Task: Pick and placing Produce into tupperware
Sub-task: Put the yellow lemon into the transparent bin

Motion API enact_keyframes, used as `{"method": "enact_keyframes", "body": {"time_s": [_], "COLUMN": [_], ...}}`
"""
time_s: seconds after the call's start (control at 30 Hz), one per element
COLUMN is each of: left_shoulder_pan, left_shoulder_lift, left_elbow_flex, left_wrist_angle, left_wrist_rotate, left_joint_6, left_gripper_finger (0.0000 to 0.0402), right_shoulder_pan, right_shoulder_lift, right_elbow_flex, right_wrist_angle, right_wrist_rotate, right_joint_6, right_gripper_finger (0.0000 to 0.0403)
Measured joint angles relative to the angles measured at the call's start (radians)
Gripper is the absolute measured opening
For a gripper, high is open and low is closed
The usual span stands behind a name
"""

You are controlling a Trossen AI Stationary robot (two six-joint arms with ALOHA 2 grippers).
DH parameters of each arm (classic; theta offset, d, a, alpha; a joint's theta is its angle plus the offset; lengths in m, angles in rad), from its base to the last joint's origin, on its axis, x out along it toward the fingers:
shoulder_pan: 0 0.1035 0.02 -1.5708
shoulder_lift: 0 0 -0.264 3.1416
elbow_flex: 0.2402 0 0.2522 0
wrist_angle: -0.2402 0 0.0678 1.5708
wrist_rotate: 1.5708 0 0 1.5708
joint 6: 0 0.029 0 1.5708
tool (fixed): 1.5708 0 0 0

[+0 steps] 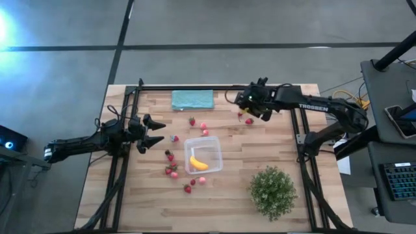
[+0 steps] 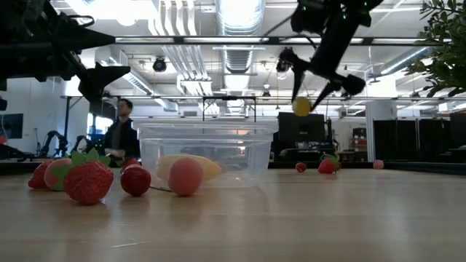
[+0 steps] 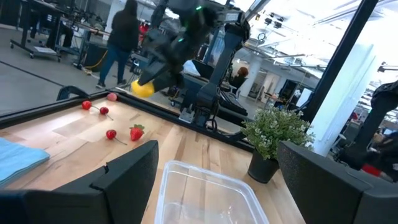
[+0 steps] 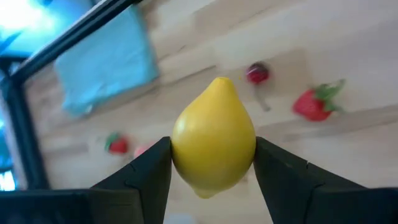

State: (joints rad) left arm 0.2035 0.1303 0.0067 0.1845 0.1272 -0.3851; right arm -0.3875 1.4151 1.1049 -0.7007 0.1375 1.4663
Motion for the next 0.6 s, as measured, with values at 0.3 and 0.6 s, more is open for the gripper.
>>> {"method": "enact_keyframes", "body": {"time_s": [0.3, 0.6], "left_shoulder_pan": [0.000, 0.000], "left_shoulder_lift": [-0.001, -0.001], "left_elbow_flex": [0.000, 0.000], "left_wrist_angle": [0.001, 0.001], "left_wrist_rotate": [0.000, 0.000], "left_joint_6": [0.000, 0.000], "left_gripper_finger": [0.0314, 0.0314], "right_shoulder_pan": [0.165, 0.321], "right_shoulder_lift": [0.001, 0.009], "right_elbow_flex": [0.118, 0.190], "right_wrist_angle": [-0.001, 0.003], "right_wrist_rotate": [0.043, 0.040], "right_joint_6": [-0.140, -0.264], "right_gripper_finger": [0.0198, 0.0198]}}
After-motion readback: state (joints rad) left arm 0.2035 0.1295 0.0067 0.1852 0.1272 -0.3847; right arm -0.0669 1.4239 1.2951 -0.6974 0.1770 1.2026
